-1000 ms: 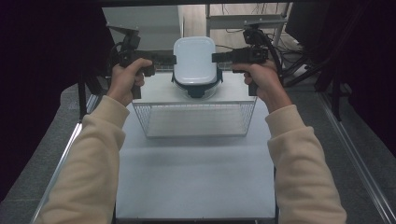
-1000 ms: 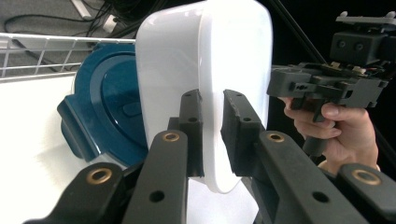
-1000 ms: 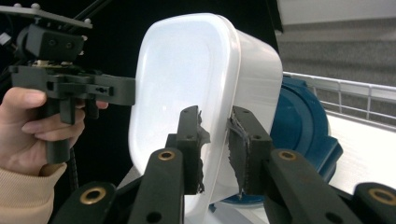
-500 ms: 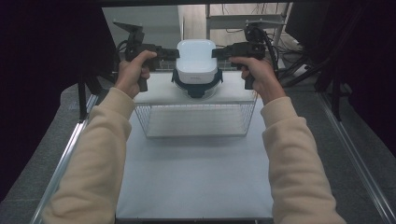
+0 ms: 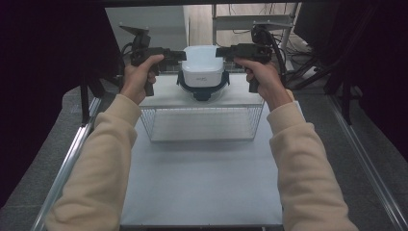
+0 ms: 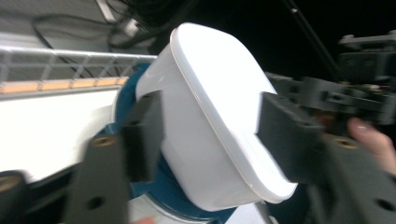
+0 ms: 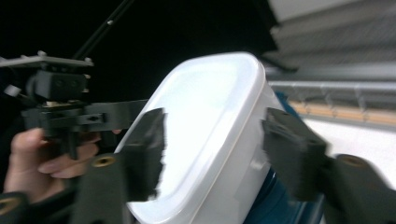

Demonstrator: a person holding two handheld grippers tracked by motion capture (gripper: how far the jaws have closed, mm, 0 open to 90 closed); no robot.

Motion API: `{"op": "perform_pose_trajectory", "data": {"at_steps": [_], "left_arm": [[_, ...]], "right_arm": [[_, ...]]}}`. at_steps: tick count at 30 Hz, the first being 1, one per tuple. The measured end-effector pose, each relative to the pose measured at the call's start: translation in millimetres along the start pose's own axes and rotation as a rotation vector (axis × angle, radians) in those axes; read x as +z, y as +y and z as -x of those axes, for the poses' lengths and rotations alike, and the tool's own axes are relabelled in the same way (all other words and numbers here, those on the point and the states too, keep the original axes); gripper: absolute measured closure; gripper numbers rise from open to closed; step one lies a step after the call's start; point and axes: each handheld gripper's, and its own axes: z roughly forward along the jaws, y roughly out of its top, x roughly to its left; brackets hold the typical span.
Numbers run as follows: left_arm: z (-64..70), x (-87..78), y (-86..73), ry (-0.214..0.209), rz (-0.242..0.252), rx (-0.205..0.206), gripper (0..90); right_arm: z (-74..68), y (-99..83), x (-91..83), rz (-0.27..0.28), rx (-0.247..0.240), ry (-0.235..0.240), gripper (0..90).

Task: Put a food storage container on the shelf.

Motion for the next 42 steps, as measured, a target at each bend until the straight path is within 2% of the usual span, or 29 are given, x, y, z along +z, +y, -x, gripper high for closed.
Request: {"op": "perform_pose_trajectory", "data": {"at_steps": [4,7,11,13,18,23,26,29,35,42], "left_arm": [[6.9,-14.9,-5.1,0.025,0.031,0.072,28.1],[11.8,-24.9,-14.1,0.029,0.054,0.101,26.1],[18.2,-35.0,-29.3,0.095,0.056,0.179,24.8],[19.5,-39.6,-37.5,0.117,0.054,0.213,24.5],[20.7,-50.2,-63.3,0.122,0.057,0.247,24.6],[22.0,-59.6,-93.7,0.124,0.045,0.297,25.0],[22.9,-65.3,-113.1,0.15,0.037,0.341,25.0],[19.3,-69.2,-133.2,0.18,0.03,0.368,25.0],[3.8,-71.7,-174.2,0.238,-0.002,0.387,25.0],[-21.4,-65.4,-219.8,0.281,-0.055,0.358,25.0]], "right_arm": [[-13.2,-4.6,-10.9,0.004,-0.123,-0.027,27.8],[-19.4,-11.4,-18.7,0.019,-0.167,-0.016,25.3],[-22.8,-24.8,-29.0,0.027,-0.215,-0.019,24.2],[-22.1,-31.7,-35.4,0.025,-0.234,-0.022,24.0],[-18.4,-55.1,-57.0,0.04,-0.287,-0.035,24.4],[-9.6,-82.9,-79.6,0.048,-0.341,-0.086,24.7],[-4.3,-100.1,-90.8,0.049,-0.376,-0.115,25.2],[0.0,-118.1,-98.8,0.047,-0.407,-0.135,25.5],[11.9,-155.3,-104.1,0.039,-0.435,-0.14,26.0],[33.6,-200.3,-98.5,0.021,-0.431,-0.16,26.0]]}}
